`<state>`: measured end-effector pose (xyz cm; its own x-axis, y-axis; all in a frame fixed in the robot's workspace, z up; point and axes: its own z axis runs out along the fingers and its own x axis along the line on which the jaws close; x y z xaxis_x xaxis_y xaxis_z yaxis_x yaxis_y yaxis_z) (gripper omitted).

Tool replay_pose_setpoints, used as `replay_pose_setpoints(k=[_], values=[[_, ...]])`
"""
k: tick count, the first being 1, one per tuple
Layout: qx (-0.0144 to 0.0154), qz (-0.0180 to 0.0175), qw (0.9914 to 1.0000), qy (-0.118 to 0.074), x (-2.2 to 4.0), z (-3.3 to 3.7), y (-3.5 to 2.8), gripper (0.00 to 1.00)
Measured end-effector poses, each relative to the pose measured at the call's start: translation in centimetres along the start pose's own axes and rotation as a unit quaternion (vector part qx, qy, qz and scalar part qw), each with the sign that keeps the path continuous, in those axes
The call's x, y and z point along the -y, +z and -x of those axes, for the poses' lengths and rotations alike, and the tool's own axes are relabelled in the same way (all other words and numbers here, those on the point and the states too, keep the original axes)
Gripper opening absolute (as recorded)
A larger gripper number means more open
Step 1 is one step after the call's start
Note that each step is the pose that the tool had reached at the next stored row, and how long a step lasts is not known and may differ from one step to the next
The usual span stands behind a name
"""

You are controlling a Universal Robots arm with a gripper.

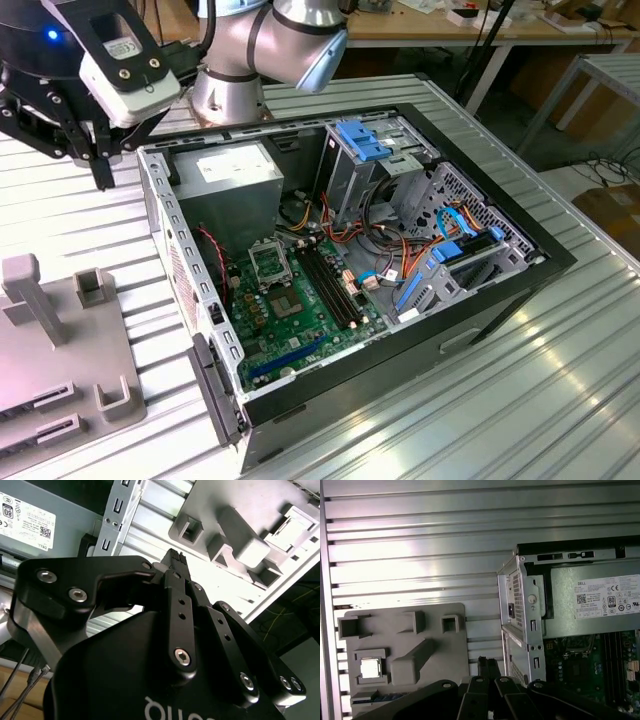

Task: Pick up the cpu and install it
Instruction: 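Reach for the cpu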

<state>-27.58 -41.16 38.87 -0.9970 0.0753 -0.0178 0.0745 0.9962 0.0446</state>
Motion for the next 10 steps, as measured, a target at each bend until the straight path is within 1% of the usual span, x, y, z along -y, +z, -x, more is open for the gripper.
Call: replay_pose_setpoints(k=[10], values=[[0.0, 0.0, 1.0, 0.0, 0.1, -1.29, 0.0, 0.11]])
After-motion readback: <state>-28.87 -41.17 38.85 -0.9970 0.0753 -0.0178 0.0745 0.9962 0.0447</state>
